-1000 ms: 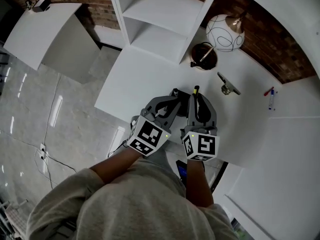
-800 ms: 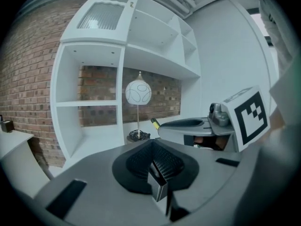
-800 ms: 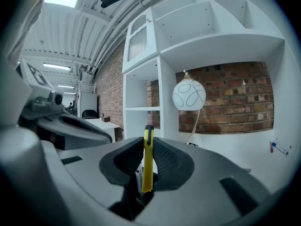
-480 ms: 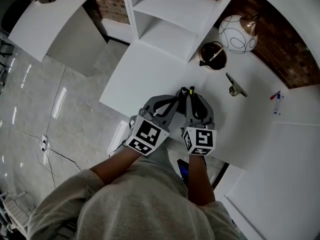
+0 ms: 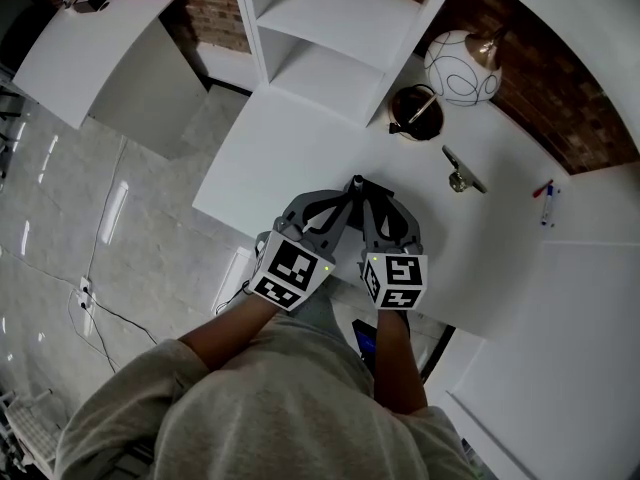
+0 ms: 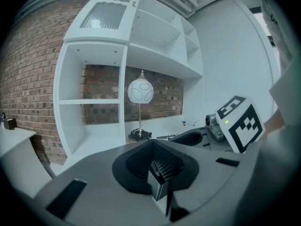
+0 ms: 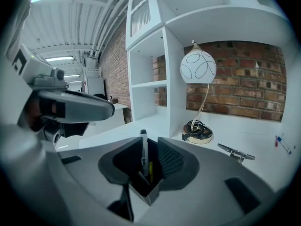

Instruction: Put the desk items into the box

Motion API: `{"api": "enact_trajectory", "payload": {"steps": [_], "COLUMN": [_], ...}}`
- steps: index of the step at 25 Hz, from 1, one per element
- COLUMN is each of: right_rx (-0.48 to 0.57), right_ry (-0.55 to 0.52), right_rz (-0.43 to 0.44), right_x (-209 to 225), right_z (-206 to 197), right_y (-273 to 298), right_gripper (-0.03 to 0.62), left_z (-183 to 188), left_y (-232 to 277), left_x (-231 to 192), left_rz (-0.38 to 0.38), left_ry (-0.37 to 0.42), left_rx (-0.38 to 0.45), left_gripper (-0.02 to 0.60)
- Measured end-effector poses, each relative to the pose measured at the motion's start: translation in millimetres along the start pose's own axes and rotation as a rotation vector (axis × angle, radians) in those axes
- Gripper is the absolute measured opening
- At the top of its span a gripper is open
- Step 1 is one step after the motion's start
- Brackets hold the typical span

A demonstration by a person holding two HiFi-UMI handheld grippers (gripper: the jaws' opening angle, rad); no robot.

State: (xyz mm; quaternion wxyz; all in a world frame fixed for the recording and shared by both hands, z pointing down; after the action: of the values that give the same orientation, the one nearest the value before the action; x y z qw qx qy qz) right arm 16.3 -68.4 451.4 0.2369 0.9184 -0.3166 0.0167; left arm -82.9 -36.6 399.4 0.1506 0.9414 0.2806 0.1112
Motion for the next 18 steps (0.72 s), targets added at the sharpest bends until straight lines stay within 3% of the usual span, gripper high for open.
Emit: {"api": "enact_trajectory", "payload": {"steps": [10,18], "right_rx": [0.06,0.176], "right_ry": [0.009,0.028], "right_rz": [-0.036,-0.094], "right_x": [-3,-6], "right_z": [18,54], "right_y": [-20,-54], "right_gripper": [0.091,0.028], "left_z": [10,29], "left_y": [2,0], "left_x": [2,6], "left_rz": [-0.004,-0.029], "left_ry": [0.009,0.046], "left_rx": [0.02,0.061], "left_gripper": [0.006,0.006]}}
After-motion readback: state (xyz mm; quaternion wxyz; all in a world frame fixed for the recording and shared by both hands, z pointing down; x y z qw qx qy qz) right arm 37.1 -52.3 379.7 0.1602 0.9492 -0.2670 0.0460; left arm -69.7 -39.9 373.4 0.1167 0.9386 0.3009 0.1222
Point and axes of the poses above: the fingertips, and each gripper's own axes: y forward along the fingers, x to its right, z out of its top, the point moved 5 cm from there along -y, backward along the fingers, and after that the axes turned 9 degrees about y, right-handed, at the moved point
